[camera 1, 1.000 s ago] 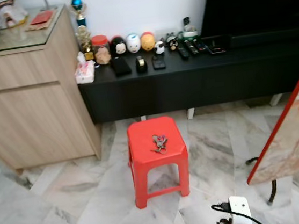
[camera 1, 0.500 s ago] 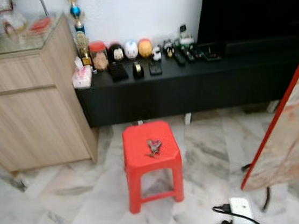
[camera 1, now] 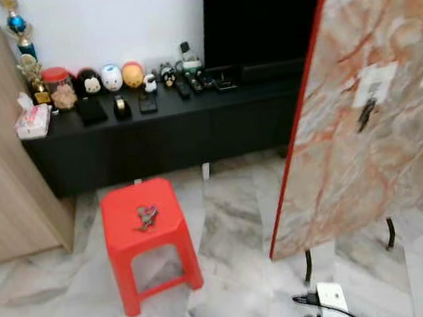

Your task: Hang keys on a hook

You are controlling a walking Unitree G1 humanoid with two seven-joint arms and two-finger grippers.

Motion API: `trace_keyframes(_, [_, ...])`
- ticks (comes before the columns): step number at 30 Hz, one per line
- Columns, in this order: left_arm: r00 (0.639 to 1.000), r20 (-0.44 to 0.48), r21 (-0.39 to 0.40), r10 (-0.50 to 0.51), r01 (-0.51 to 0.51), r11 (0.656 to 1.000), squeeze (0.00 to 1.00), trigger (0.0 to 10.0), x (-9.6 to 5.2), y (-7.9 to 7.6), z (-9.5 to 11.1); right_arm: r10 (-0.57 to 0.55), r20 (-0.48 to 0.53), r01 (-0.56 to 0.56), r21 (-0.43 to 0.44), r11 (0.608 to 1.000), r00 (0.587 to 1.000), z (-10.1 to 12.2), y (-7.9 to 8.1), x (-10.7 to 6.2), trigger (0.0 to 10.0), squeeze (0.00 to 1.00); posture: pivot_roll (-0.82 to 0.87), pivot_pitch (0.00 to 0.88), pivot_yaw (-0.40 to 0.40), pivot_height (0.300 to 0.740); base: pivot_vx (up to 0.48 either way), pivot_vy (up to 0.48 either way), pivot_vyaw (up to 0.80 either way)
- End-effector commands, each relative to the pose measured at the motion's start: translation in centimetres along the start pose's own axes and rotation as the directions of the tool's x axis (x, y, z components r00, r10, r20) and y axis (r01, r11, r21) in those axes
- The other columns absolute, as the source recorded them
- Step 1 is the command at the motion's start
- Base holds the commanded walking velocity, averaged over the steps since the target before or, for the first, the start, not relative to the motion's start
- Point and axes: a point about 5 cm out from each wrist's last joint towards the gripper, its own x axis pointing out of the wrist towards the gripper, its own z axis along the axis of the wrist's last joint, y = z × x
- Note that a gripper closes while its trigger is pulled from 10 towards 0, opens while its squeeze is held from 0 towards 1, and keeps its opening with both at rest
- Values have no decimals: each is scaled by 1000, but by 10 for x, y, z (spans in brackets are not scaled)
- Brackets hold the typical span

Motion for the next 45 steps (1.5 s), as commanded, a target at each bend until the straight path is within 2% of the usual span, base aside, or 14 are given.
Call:
trace_keyframes(1, [999,-31,6,-30,30,1000,0,10000,-1,-9,-8,-29,0,29,2,1000,1000,0,-11,-1,10000,0,5,0,-71,740,0,-386,0])
trace_keyframes(11, [999,-28,3,-29,29,1000,0,10000,-1,-9,-8,-30,2,30,15,999,1000,-1,-11,-1,10000,0,4,0,-71,740,0,-385,0])
trace_keyframes(17, [999,-21,7,-29,29,1000,0,10000,0,-9,-7,-23,-4,23,5,1000,1000,-1,-11,-1,10000,0,5,0,-72,740,0,-386,-729])
trace_keyframes(23, [999,10,67,-39,38,997,0,10000,0,-9,-3,-23,-8,23,3,1000,1000,-1,-11,-1,10000,0,4,0,-72,740,0,-385,-769])
trace_keyframes(27, [999,29,80,-34,31,996,0,10000,0,-8,-1,-26,-7,26,7,1000,1000,-1,-11,-1,10000,0,5,0,-70,740,0,-382,-767])
trace_keyframes(33, [996,82,123,-17,7,992,0,10000,-1,-7,4,-28,0,28,8,1000,1000,-1,-11,-1,10000,0,4,0,-69,740,0,-54,0])
trace_keyframes(36, [994,105,169,3,-21,985,0,10000,-1,-6,6,-29,-1,29,6,1000,1000,-1,-12,-1,10000,0,9,0,-69,740,0,0,0])
trace_keyframes(37, [987,160,159,-10,-16,987,0,10000,3,-10,27,-29,-1,29,6,1000,1000,-1,-12,-1,10000,0,9,0,-69,740,0,0,0])
trace_keyframes(38, [951,309,197,-19,-44,979,0,10000,6,-12,76,-28,-1,28,5,1000,1000,-1,-12,-1,10000,0,11,0,-70,740,0,0,0])
trace_keyframes(39, [926,377,206,-17,-66,976,0,10000,4,-9,97,-28,-1,28,4,1000,1000,-1,-12,-1,10000,0,11,0,-70,740,0,0,0])
trace_keyframes(43, [859,512,215,-15,-111,970,0,10000,-5,-3,132,-30,0,30,6,1000,1000,-1,-13,-1,10000,0,15,0,-69,740,0,0,0])
trace_keyframes(45, [793,608,236,-42,-130,963,0,10000,-15,-6,154,-32,0,32,5,999,999,-1,-13,-1,10000,0,17,0,-70,740,0,0,0])
